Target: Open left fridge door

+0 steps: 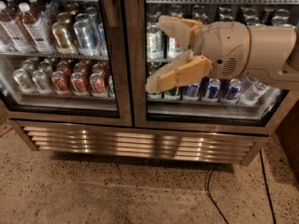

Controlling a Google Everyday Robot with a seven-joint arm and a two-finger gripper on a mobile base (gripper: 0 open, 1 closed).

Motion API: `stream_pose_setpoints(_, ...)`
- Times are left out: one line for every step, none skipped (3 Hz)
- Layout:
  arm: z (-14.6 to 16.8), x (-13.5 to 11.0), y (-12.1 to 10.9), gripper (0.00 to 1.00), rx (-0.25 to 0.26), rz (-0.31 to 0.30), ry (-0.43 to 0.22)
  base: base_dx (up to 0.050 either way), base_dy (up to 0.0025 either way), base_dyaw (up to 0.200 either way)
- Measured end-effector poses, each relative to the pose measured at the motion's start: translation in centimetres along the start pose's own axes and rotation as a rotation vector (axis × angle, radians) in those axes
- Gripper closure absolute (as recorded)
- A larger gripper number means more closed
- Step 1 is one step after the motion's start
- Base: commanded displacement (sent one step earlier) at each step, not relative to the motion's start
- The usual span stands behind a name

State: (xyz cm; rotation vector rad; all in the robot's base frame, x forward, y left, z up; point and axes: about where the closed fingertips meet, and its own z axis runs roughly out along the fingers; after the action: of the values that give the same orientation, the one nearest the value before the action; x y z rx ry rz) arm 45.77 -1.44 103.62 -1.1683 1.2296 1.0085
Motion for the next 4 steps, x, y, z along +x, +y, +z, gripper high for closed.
stream_pose_setpoints(0.00, 0.00, 0.00, 0.00, 0.000, 0.000, 0.000, 0.049, 0.00000, 0.000)
stream_pose_setpoints(0.00, 0.00, 0.00, 0.00, 0.000, 0.000, 0.000, 0.042, 0.00231, 0.108)
stream_pose_setpoints(0.00, 0.00, 0.00, 0.00, 0.000, 0.000, 0.000, 0.045, 0.00184, 0.082)
stream_pose_setpoints(0.01, 0.00, 0.01, 0.00, 0.000, 0.000, 0.000, 0.035, -0.00246, -0.143)
